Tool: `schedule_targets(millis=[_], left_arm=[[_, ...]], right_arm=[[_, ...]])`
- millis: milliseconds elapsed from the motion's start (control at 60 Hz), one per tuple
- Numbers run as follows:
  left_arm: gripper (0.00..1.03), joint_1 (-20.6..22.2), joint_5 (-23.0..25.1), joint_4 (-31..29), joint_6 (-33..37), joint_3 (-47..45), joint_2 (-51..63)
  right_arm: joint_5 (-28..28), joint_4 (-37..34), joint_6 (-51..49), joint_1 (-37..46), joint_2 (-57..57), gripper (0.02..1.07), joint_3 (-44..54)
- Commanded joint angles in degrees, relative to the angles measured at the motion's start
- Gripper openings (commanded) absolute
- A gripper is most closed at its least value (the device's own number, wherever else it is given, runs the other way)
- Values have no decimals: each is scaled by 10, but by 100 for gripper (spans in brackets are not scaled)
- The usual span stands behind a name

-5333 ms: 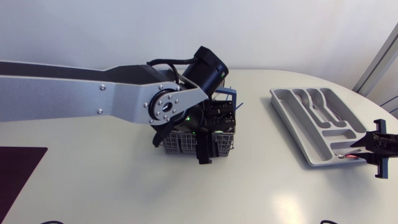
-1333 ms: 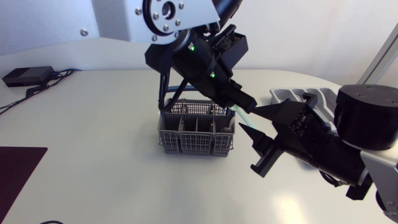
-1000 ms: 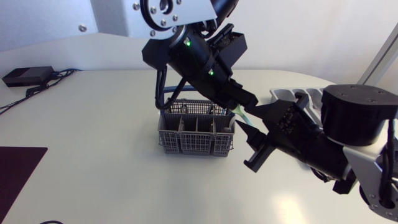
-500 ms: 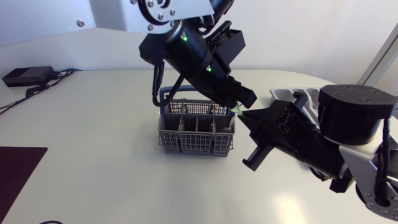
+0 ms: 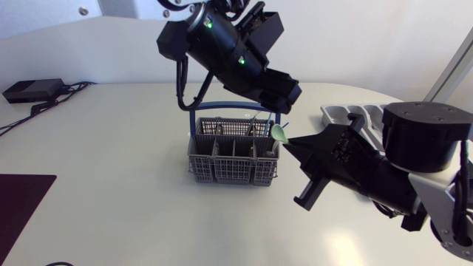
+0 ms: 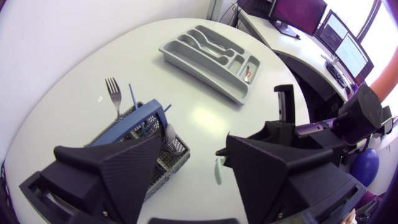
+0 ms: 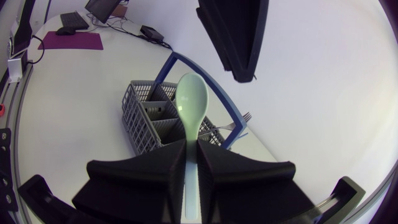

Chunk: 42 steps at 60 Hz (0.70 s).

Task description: Sort the cutlery from the basket into the organizer compartments.

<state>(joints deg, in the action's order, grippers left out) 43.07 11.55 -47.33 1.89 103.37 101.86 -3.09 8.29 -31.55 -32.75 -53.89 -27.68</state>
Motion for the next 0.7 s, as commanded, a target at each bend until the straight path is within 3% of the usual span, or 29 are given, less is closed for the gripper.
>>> schedule_targets(millis=[0, 233, 417, 683], left_arm=[[97, -18, 2, 18, -8, 16, -24], [96, -51, 2, 50, 24, 7, -36], [96, -43, 1, 50, 90, -19, -36], [93, -19, -2, 51, 203, -76, -34]], right_arm=[[-18, -21, -14, 20, 19, 8, 12], [-164, -105, -67, 167, 59, 8, 13], [-294, -173, -152, 327, 48, 8, -4], [-388, -234, -321, 488, -41, 8, -23]])
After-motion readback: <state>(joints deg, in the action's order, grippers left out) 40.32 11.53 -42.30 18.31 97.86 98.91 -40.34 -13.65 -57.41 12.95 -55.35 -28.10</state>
